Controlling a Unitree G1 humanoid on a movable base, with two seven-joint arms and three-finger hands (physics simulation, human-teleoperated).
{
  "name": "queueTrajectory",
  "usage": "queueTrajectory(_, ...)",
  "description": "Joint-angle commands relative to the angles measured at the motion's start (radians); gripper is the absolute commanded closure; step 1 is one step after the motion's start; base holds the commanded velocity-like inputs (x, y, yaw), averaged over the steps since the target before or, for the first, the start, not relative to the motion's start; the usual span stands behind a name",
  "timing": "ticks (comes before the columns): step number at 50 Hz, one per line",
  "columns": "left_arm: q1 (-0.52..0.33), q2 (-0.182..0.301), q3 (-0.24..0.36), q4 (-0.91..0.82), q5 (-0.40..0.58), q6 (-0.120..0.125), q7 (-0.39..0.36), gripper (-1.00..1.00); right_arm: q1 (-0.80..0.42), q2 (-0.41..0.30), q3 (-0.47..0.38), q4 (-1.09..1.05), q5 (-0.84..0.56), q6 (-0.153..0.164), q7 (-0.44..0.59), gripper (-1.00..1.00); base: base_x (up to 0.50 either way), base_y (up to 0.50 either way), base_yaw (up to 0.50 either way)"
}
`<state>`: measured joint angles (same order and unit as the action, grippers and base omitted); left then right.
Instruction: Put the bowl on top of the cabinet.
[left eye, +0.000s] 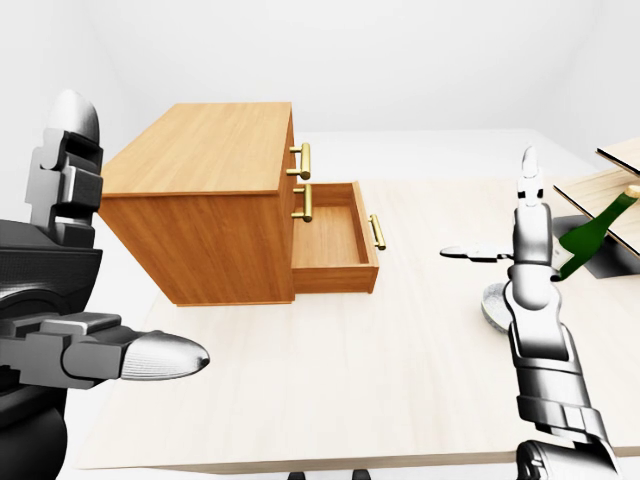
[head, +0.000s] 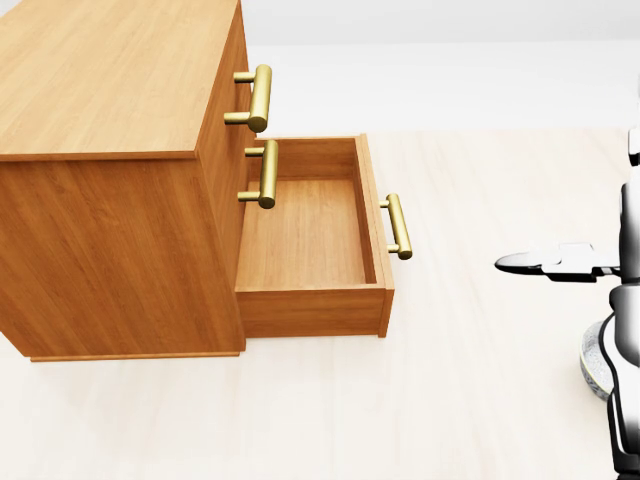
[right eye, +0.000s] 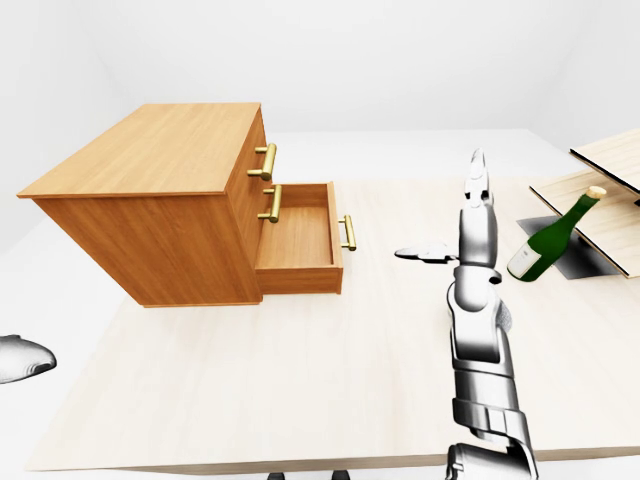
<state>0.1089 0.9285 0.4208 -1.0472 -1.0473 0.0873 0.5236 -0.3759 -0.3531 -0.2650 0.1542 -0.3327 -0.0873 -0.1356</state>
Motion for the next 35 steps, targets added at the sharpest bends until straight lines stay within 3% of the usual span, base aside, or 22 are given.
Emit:
queueTrajectory(1, 0.001, 0.004, 0.008, 0.0, -0.01, 0.0, 0.0, -1.0, -0.012, -0.038, -0.01, 0.097, -0.056, 0.0, -0.038, -1.0, 0.0, 0.0, 0.0)
queueTrajectory(18, 0.005, 0.011, 0.001, 0.0, -0.009, 0.0, 0.0, -1.0, -0.018, -0.091, -0.02, 0.252, -0.103, 0.0, -0.083, -1.0, 0.0, 0.0, 0.0)
queueTrajectory(35, 0.004, 0.006, -0.008, 0.0, 0.001, 0.0, 0.0, -1.0, 0.035, -0.113, -0.044, 0.254, -0.136, 0.0, -0.092, -1.0, 0.0, 0.0, 0.0)
